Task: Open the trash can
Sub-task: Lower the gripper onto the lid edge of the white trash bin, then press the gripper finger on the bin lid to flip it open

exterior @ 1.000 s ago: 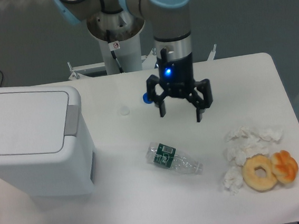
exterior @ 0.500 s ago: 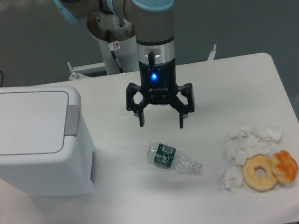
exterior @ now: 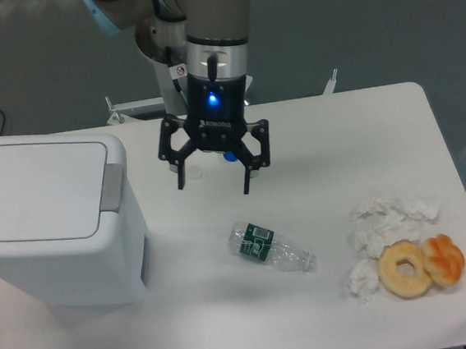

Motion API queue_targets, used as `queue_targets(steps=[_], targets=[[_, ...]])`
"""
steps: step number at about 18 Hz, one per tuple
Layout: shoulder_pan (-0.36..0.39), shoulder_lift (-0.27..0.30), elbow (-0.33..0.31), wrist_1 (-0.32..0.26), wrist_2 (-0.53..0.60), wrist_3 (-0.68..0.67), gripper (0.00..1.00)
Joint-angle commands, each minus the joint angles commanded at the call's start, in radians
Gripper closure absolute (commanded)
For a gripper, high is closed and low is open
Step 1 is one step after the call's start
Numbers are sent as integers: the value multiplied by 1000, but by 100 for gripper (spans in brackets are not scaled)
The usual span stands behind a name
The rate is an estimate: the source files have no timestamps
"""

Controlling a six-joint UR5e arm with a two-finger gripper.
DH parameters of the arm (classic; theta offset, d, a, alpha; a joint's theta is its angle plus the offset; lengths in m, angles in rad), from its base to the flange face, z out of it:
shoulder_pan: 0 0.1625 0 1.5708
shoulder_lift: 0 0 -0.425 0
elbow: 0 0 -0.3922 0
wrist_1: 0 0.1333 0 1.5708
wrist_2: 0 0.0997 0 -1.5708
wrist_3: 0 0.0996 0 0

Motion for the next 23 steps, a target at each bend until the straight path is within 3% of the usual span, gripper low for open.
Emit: queue_targets(steps=[5, 10, 23], targets=[[-28, 2, 1, 6, -23, -161, 0], [-28, 2, 5, 6, -74, -195, 0], [-42, -11, -2, 6, -72, -201, 0]])
